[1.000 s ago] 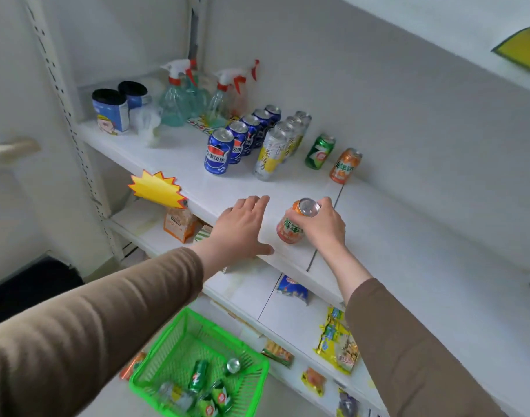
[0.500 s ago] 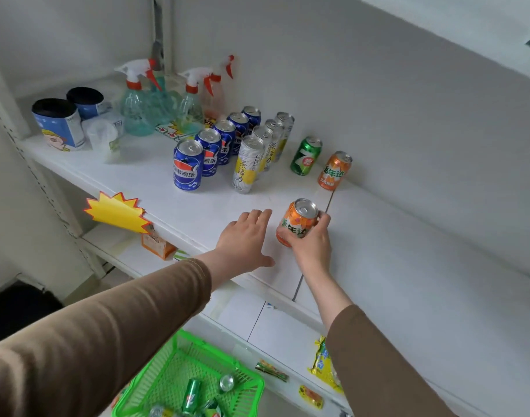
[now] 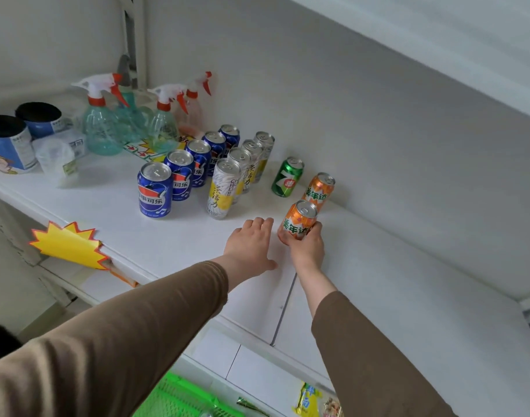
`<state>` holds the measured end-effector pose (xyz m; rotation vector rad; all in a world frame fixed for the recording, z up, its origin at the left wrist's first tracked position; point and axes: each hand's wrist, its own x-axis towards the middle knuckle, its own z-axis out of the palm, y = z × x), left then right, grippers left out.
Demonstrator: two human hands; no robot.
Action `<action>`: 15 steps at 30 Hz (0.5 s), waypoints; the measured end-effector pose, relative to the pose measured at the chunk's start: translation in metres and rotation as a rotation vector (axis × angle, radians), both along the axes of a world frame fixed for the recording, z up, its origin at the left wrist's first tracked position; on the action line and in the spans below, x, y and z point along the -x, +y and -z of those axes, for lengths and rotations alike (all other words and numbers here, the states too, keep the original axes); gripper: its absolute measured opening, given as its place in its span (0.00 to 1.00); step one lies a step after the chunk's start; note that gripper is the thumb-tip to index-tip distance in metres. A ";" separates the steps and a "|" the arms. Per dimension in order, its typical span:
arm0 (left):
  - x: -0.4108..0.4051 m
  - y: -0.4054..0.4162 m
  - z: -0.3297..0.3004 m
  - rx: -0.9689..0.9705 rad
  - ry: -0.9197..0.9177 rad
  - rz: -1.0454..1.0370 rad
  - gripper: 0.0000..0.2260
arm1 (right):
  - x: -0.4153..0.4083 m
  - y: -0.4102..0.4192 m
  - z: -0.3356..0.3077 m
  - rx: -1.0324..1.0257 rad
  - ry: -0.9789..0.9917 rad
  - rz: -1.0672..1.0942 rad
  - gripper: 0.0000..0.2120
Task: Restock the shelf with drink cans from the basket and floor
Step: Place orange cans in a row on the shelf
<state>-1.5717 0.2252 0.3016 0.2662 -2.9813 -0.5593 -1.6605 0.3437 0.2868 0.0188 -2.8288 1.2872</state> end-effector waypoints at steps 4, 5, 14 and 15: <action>0.018 0.007 -0.001 0.013 0.013 0.024 0.44 | 0.027 0.003 -0.003 0.013 -0.016 0.046 0.29; 0.021 0.009 -0.001 0.021 0.016 0.029 0.44 | 0.032 0.004 -0.004 0.017 -0.018 0.053 0.29; 0.027 0.010 0.005 0.046 0.030 0.049 0.44 | 0.065 0.007 -0.009 -0.026 -0.026 0.052 0.27; 0.027 0.009 0.005 0.047 0.030 0.051 0.44 | 0.067 0.007 -0.009 -0.029 -0.027 0.051 0.27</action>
